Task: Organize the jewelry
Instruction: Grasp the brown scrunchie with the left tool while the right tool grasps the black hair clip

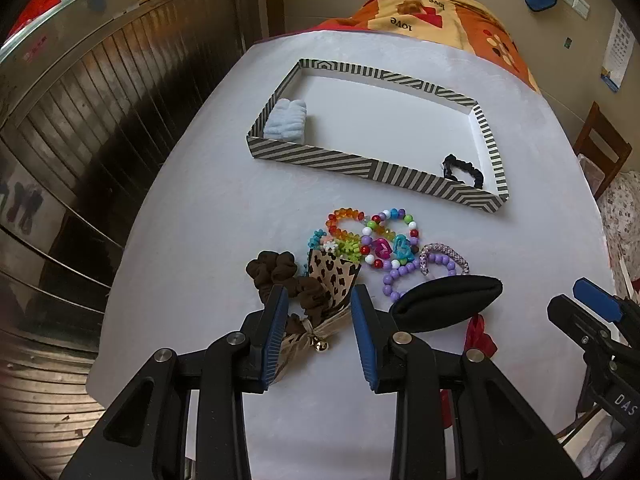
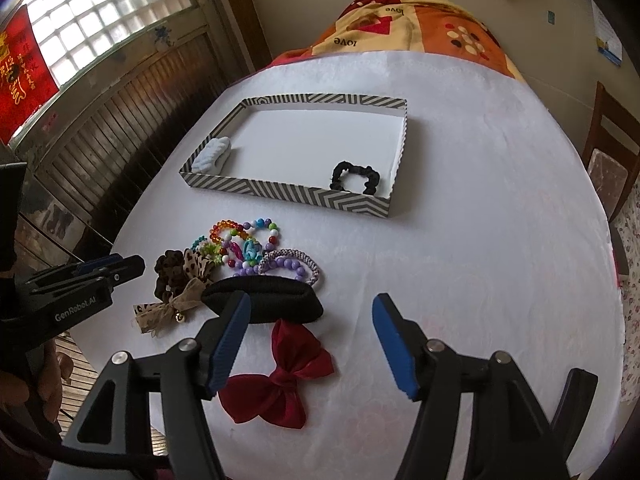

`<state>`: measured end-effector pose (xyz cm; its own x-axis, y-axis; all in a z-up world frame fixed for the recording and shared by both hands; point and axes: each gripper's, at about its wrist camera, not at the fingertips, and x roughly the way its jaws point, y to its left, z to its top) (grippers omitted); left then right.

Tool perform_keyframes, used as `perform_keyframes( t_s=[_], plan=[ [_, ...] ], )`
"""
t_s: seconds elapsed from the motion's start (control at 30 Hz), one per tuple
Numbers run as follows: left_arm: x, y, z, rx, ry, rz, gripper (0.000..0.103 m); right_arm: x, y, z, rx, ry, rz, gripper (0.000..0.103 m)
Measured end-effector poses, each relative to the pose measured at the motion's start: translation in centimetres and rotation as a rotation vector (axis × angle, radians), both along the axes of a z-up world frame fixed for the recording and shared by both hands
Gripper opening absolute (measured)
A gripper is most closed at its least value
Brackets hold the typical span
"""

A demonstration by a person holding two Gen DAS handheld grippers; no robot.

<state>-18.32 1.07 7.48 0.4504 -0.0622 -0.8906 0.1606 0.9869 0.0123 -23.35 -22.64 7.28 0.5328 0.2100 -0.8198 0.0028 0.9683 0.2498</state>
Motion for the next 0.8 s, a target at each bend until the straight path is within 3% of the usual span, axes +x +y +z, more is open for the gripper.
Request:
perform_keyframes(
  t_s=[0.43, 0.8],
  plan=[
    [0.1, 0.6, -0.2, -0.009, 0.014, 0.007, 0.015, 0.0, 0.4, -0.5, -0.009, 0.018, 0.020, 0.068],
    [2.0, 7.1, -1.4, -0.164, 0.129, 0.157, 0.015, -0.1, 0.7, -2.6, 0.007, 0.074, 0.050, 0.068]
  ],
)
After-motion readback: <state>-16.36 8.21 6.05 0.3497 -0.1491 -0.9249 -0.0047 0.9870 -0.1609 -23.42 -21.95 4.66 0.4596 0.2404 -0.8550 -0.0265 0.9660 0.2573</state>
